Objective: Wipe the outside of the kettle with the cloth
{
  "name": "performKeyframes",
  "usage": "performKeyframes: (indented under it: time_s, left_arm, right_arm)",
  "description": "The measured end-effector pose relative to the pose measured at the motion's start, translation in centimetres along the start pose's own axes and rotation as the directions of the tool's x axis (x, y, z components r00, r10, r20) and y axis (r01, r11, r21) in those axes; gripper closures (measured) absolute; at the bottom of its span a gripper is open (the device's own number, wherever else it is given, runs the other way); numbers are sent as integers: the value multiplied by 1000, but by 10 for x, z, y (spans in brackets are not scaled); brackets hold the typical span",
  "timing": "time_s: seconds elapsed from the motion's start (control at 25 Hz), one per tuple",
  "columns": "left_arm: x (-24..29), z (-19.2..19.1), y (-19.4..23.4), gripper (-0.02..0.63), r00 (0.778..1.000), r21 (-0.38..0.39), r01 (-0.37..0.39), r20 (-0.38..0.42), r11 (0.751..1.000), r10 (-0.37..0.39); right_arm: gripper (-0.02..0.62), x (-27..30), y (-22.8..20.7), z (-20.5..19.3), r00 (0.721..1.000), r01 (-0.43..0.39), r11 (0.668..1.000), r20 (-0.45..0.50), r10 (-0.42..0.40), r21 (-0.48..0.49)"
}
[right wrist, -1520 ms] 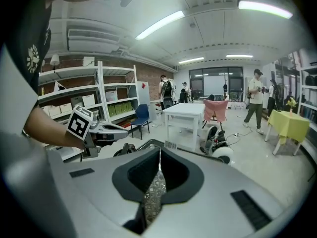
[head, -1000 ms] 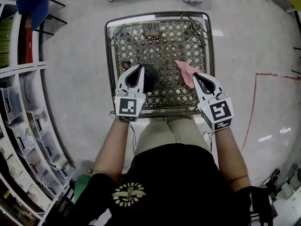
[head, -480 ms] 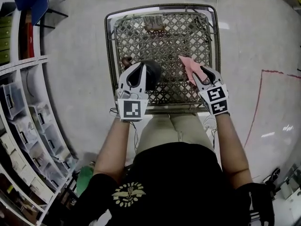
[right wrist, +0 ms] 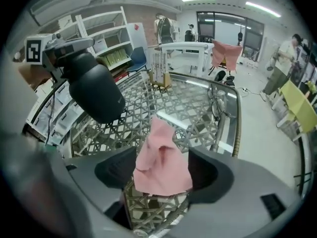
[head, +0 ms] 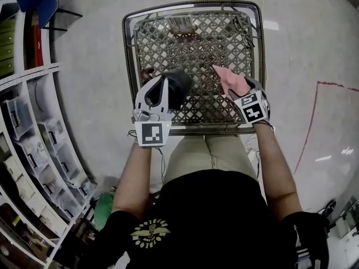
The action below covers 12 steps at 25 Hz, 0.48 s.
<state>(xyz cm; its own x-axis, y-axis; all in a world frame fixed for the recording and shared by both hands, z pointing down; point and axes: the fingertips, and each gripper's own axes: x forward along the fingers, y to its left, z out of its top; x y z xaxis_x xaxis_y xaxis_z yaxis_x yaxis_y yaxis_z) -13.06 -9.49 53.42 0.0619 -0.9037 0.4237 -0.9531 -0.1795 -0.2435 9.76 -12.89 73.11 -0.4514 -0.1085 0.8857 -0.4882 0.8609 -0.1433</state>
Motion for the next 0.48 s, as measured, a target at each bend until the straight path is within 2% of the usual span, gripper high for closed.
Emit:
performKeyframes:
  time_s: [0.2,0.32,0.48]
  left_arm:
    - [2,-7,-1,597,999,-10,3,-53,1000,-3]
    - [4,-8,-1,597,998,14,4,-70,1000,-4]
    - [7,-11,-2,597,995,-26,-17,-102,1000,15]
  right_arm:
    - [304,27,-2,-17,998,-26,999,-64,24,-26]
    - [304,40,-2,-29,994,-23,999,-106,20,-29]
    - [305,47,-8,-34,992,-9,998,-124,2,-55]
